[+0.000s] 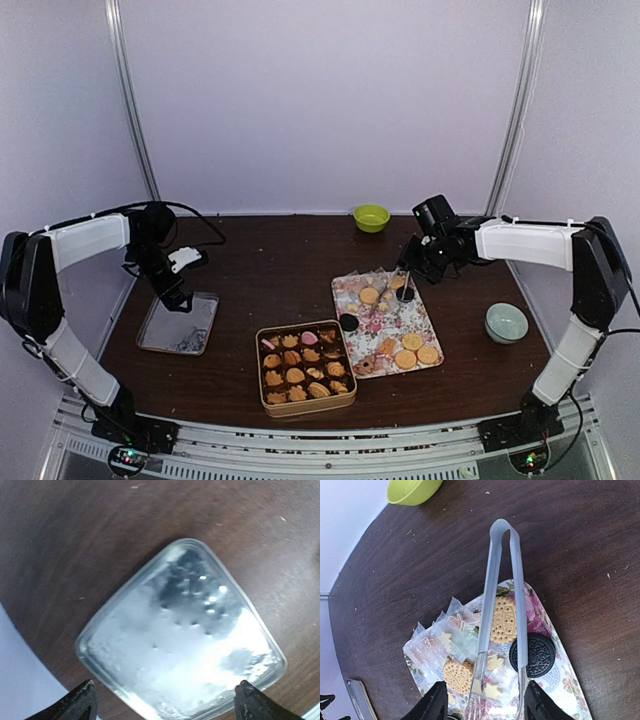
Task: Pack the cookies
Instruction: Place the clamp on the plate.
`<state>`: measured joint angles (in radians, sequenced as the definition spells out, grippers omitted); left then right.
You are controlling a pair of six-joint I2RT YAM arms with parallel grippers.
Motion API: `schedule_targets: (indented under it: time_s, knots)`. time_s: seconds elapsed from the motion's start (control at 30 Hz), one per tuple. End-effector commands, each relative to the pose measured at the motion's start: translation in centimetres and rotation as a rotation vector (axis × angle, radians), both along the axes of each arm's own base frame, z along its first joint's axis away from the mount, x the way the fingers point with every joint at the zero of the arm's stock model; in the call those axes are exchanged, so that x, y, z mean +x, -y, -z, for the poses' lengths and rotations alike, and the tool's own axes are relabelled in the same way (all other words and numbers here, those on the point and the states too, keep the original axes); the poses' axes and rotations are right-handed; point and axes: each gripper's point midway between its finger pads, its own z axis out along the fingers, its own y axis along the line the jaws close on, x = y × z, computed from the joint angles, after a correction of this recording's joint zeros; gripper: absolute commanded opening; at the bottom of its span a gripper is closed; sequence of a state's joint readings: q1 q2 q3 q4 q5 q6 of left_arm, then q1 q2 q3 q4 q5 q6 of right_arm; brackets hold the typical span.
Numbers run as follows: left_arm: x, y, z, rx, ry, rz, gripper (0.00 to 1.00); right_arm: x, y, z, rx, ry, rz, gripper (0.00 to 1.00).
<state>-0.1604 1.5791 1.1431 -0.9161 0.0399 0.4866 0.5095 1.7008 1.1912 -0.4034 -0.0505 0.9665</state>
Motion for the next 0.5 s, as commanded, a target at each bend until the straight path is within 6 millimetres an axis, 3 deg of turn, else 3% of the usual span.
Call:
schedule_targets:
  time_s: [0.0,0.1,0.2,0.33,0.47]
  knots:
    - [3.9,-4.5,-3.3,0.099,0.213,-0.162,0.98,0.4,0.1,0.4,0.042,-0.018,0.027,0.52]
    - [4.2,-5.8,-4.1,0.061,0.227,-0.218,0.98,0.5,-0.1,-0.9,0.049,0.026,0.013,0.53]
    - [4.1,-5.3,-3.9,0.019,0.21,-0.217,0.98,0.4,-0.6,-4.1,0.032,0.137,-0.024,0.57]
    - [3.0,-2.1,-2.2,-0.04,0.133,-0.163,0.98,-0.5,-1.6,-7.9,0.006,0.268,-0.075,0.6]
    - [1.6,2.6,0.3,-0.075,0.042,-0.073,0.94,-2.1,-3.2,-9.6,-0.08,0.338,-0.126,0.6]
